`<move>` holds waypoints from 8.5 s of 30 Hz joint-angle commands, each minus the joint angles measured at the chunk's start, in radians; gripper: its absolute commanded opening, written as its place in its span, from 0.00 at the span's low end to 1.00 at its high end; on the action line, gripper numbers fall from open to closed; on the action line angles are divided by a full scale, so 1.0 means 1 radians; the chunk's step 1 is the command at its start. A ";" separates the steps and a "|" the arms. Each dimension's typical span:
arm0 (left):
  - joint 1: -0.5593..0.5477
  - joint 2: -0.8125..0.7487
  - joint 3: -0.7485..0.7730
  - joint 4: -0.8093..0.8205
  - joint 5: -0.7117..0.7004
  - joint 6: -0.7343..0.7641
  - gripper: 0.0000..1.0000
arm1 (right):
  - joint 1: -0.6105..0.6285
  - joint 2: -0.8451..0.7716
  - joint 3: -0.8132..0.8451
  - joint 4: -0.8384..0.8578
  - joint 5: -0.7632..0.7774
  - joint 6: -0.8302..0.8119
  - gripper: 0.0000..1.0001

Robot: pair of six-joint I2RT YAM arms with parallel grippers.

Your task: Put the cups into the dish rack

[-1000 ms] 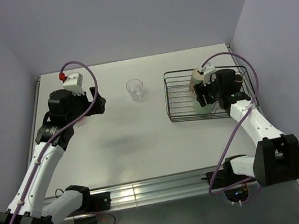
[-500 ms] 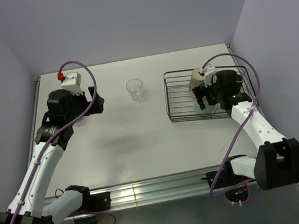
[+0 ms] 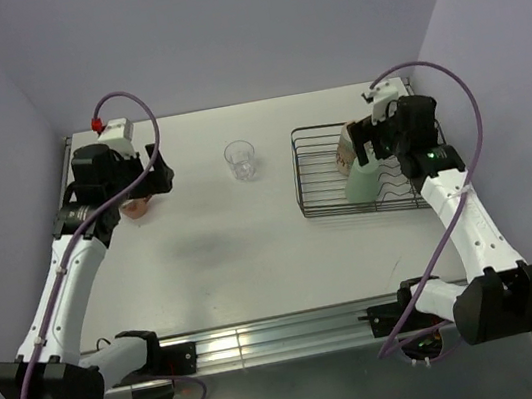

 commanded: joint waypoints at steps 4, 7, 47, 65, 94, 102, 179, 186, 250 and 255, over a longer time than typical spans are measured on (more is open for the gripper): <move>0.082 0.111 0.145 -0.176 0.042 0.099 0.90 | 0.004 0.021 0.250 -0.029 0.011 0.043 1.00; 0.143 0.154 0.182 -0.213 0.028 0.107 0.82 | 0.006 0.050 0.344 -0.059 -0.009 0.073 1.00; 0.404 0.814 0.441 -0.282 -0.030 0.107 0.56 | 0.177 0.049 0.290 -0.039 -0.063 0.124 1.00; 0.387 0.833 0.384 -0.235 0.037 0.097 0.00 | 0.177 0.058 0.244 0.026 -0.213 0.285 1.00; 0.025 -0.384 -0.221 0.790 0.367 0.706 0.00 | 0.269 0.075 0.169 0.609 -0.900 1.092 1.00; -0.033 -0.484 -0.280 0.908 0.499 0.814 0.00 | 0.427 0.164 0.144 0.869 -0.962 1.278 0.96; -0.159 -0.508 -0.389 0.850 0.416 1.064 0.87 | 0.463 0.311 0.322 0.775 -0.888 1.227 0.00; -0.157 -0.513 -0.368 0.782 0.195 0.915 0.90 | 0.329 0.250 0.428 0.241 -0.593 0.725 0.00; -0.157 -0.255 -0.171 0.271 -0.173 0.148 0.99 | 0.472 0.414 0.190 0.153 0.710 0.512 0.00; -0.156 -0.247 -0.171 0.279 -0.168 0.145 0.99 | 0.451 0.428 0.190 0.150 0.707 0.523 0.00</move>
